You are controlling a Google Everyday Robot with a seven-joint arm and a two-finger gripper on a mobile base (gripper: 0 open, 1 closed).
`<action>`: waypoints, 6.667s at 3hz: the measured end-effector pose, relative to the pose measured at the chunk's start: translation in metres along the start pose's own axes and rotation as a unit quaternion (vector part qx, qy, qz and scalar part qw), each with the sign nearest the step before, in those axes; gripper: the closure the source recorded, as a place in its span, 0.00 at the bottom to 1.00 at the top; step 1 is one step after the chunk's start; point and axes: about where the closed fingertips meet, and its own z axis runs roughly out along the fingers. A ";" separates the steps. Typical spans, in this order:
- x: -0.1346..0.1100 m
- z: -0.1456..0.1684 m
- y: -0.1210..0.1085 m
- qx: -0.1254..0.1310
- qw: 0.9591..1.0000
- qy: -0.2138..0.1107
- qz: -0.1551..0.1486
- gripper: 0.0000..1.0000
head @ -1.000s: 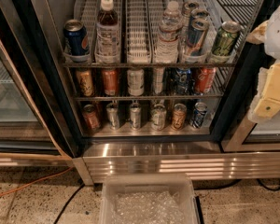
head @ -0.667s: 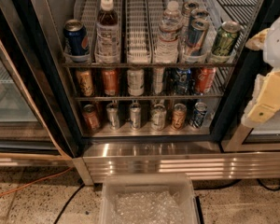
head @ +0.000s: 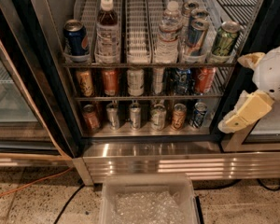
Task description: Pick redbull can from top shelf of fridge
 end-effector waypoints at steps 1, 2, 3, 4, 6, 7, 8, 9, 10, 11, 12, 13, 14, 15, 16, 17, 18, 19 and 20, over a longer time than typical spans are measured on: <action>-0.009 -0.003 -0.007 0.017 1.000 -0.015 0.003 0.00; -0.009 -0.003 -0.007 0.017 1.000 -0.015 0.003 0.00; -0.018 0.006 -0.023 0.035 0.998 -0.045 0.022 0.00; -0.032 0.014 -0.056 0.067 0.991 -0.103 0.060 0.00; -0.038 0.023 -0.083 0.087 0.980 -0.148 0.100 0.00; -0.039 0.024 -0.083 0.086 0.980 -0.148 0.100 0.16; -0.037 0.033 -0.083 0.088 0.978 -0.152 0.108 0.07; -0.035 0.043 -0.087 0.106 0.971 -0.172 0.126 0.04; -0.036 0.042 -0.091 0.114 0.970 -0.174 0.126 0.00; -0.036 0.042 -0.091 0.114 0.970 -0.174 0.126 0.00; -0.038 0.056 -0.086 0.113 0.962 -0.198 0.150 0.00; -0.044 0.075 -0.089 0.132 0.948 -0.232 0.172 0.00; -0.051 0.082 -0.103 0.180 0.931 -0.260 0.181 0.00; -0.050 0.081 -0.123 0.233 0.914 -0.274 0.187 0.00; -0.040 0.076 -0.140 0.271 0.894 -0.287 0.212 0.00; -0.041 0.075 -0.142 0.277 0.892 -0.288 0.213 0.00; -0.041 0.075 -0.142 0.277 0.892 -0.288 0.213 0.19; -0.041 0.075 -0.142 0.277 0.892 -0.288 0.213 0.42; -0.041 0.075 -0.142 0.277 0.892 -0.288 0.213 0.49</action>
Offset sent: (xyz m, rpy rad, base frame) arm 0.0079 0.0026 0.0100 0.0235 -0.0407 -0.0188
